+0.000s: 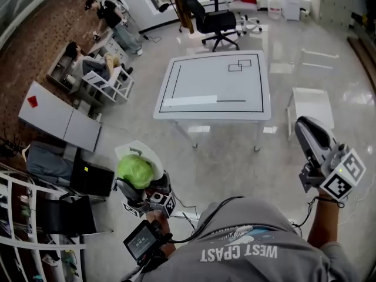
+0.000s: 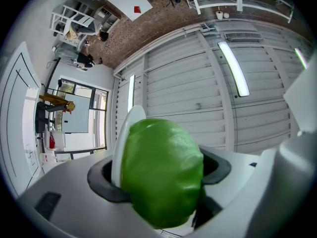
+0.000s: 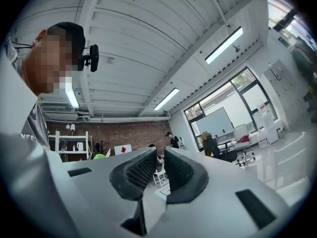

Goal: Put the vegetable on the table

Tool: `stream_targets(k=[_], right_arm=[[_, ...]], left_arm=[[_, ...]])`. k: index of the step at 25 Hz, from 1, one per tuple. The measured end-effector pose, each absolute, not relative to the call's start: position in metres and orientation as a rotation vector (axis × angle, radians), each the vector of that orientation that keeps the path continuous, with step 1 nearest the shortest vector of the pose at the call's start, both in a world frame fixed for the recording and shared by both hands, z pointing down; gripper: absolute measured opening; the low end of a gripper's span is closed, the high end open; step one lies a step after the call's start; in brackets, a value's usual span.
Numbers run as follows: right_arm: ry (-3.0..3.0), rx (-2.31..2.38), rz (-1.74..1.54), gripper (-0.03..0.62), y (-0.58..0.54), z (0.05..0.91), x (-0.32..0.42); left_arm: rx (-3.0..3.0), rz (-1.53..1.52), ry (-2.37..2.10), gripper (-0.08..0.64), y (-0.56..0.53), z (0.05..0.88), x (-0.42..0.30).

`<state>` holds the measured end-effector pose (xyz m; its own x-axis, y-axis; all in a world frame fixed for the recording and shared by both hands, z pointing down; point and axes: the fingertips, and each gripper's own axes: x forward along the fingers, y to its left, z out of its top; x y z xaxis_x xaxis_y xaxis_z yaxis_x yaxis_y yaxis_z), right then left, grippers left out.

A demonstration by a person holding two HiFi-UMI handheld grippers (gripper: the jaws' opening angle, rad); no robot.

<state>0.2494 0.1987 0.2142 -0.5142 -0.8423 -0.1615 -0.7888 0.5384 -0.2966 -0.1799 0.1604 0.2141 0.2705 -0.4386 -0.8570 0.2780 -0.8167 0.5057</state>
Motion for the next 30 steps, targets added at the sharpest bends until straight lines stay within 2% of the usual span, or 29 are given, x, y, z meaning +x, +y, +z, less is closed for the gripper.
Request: stream_targets(k=[6, 19, 30], right_arm=[[2.465, -1.426, -0.326, 0.029, 0.171, 0.235, 0.244], [2.396, -1.550, -0.199, 0.029, 0.105, 0.190, 0.176], [2.390, -1.597, -0.296, 0.029, 0.088, 0.221, 0.162]], left_arm=[[1.945, -1.547, -0.135, 0.371, 0.119, 0.229, -0.184], [1.939, -1.456, 0.063, 0.371, 0.002, 0.208, -0.218], [1.927, -1.394, 0.084, 0.371, -0.029, 0.220, -0.221]])
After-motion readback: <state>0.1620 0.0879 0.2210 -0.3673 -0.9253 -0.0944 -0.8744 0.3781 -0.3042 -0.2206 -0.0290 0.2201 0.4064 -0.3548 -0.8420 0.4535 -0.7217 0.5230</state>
